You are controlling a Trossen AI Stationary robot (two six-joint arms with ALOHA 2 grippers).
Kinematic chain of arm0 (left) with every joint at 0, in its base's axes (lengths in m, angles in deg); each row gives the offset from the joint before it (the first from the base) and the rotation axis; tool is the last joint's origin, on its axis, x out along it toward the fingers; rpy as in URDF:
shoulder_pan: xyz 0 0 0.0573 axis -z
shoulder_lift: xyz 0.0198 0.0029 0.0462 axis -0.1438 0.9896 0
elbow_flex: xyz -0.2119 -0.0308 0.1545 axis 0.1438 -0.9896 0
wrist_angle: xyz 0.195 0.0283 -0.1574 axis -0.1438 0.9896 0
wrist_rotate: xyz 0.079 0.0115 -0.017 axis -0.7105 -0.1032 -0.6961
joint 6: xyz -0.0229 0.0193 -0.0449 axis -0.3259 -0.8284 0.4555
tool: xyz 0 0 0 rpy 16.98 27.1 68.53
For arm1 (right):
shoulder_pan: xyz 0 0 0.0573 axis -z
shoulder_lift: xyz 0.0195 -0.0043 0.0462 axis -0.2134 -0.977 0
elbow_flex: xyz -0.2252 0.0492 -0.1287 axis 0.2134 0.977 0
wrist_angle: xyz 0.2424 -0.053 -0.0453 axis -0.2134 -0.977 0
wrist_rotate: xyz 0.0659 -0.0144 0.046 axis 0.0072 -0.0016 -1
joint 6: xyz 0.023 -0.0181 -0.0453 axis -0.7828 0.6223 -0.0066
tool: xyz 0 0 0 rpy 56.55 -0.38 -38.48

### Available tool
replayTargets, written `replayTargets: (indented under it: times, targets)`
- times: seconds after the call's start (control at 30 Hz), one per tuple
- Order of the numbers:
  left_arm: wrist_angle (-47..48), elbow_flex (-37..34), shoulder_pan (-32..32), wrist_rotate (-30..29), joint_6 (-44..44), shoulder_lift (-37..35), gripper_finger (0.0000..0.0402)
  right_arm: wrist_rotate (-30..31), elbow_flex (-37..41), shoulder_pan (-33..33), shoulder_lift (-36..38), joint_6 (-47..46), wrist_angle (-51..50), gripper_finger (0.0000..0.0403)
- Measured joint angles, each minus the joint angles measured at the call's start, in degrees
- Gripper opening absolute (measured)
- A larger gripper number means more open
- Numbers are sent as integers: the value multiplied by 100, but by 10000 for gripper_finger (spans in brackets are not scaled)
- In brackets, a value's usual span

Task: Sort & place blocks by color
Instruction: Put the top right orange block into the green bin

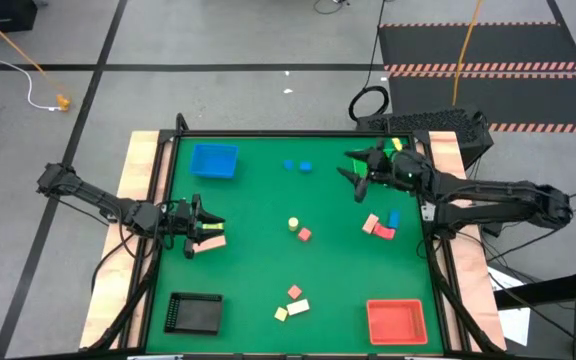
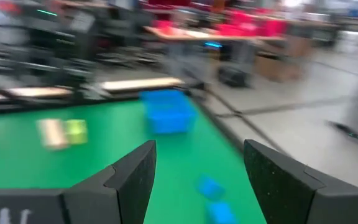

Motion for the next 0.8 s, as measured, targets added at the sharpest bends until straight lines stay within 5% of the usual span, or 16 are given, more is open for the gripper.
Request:
replayTargets:
  times: [0.1,0.33,0.57,0.8]
  targets:
    - [-1,0,1,1,0,-1,152,-600,2,258,-222,-81,458,233]
    - [-1,1,0,1,0,1,152,-607,2,888,-611,-69,662,233]
    - [-1,0,0,1,0,1,152,-609,-18,1462,-738,-794,-173,233]
    - [-2,1,1,2,0,1,152,-584,-707,1669,-672,-838,-2065,233]
